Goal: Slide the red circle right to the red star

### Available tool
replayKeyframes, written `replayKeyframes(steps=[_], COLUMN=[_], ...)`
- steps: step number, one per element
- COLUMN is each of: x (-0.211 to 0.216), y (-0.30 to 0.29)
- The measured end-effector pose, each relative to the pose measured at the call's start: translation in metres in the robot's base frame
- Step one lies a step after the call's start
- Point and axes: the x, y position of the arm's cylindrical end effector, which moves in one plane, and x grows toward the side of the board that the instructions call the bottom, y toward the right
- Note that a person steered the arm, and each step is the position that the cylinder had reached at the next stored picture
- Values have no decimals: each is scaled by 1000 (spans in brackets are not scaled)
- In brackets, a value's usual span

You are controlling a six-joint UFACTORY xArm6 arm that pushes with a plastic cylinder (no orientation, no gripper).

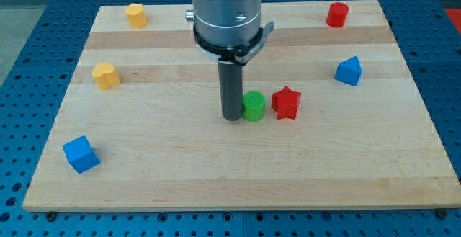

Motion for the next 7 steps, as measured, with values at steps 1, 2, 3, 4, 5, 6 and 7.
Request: replayKeyframes(steps=[1, 2, 3, 4, 5, 6, 7], x=[-3, -5, -5, -59, -96, -104, -129], y=[7, 7, 7, 2, 16, 63, 105])
